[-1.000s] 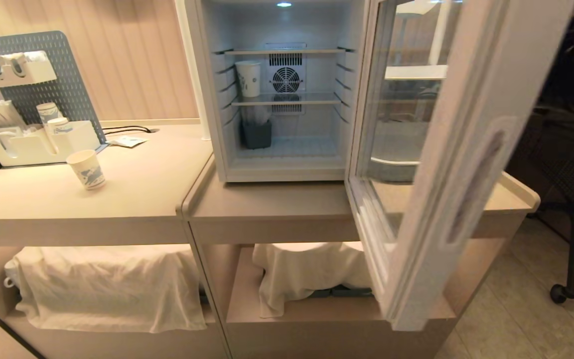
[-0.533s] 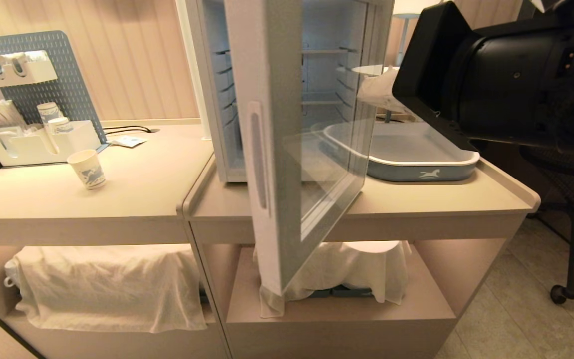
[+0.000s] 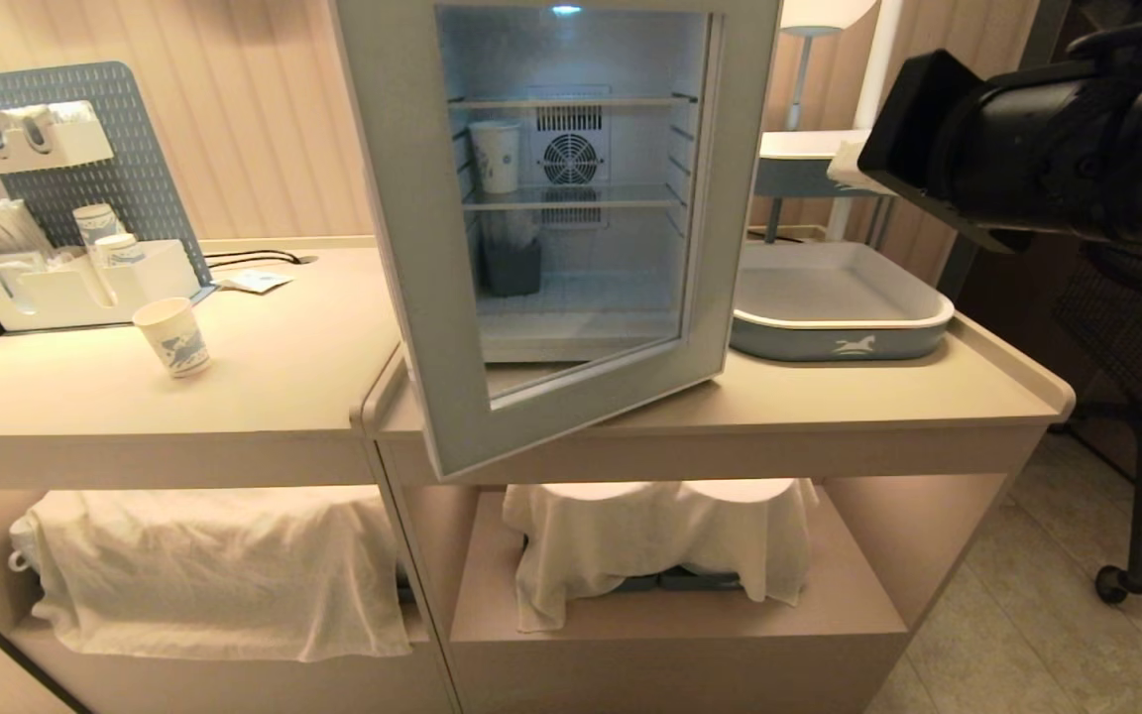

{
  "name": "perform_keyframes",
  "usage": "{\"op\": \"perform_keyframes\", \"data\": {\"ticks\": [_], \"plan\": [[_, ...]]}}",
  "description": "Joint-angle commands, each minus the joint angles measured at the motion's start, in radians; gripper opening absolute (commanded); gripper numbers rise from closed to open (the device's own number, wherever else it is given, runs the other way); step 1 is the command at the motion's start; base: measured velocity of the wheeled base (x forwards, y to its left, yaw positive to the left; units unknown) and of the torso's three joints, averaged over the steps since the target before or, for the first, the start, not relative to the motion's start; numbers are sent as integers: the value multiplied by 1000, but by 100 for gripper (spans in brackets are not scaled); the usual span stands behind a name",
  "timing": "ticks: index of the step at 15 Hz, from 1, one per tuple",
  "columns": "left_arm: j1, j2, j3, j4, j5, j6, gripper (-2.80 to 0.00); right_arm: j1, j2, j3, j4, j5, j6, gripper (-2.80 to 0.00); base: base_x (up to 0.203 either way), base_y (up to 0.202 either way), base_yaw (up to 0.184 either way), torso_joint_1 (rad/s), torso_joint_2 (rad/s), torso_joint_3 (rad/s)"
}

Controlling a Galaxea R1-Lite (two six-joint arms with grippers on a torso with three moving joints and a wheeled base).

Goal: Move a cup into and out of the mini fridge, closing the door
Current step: Close the freezer door

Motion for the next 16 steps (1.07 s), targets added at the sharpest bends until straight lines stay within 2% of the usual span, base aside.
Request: {"op": "perform_keyframes", "data": {"ticks": [1, 4, 8, 11, 13, 15, 16], "plan": [[0, 0, 0, 0, 0, 0, -280, -16, 72, -10, -15, -8, -10, -280, 0, 0, 0, 0, 0, 0], [1, 0, 0, 0, -1, 0, -280, -16, 213, -46, -129, 24, -10, -280, 0, 0, 0, 0, 0, 0], [1, 0, 0, 0, -1, 0, -280, -16, 433, -273, -214, 53, -28, -280, 0, 0, 0, 0, 0, 0], [1, 0, 0, 0, -1, 0, -280, -24, 557, -410, -229, 57, -98, -280, 0, 0, 0, 0, 0, 0], [0, 0, 0, 0, 0, 0, -280, -36, 615, -425, -300, 60, -205, -280, 0, 0, 0, 0, 0, 0], [1, 0, 0, 0, 0, 0, -280, -38, 650, -425, -393, 65, -246, -280, 0, 0, 0, 0, 0, 0], [0, 0, 0, 0, -1, 0, -280, -40, 653, -422, -392, 65, -247, -280, 0, 0, 0, 0, 0, 0]]}}
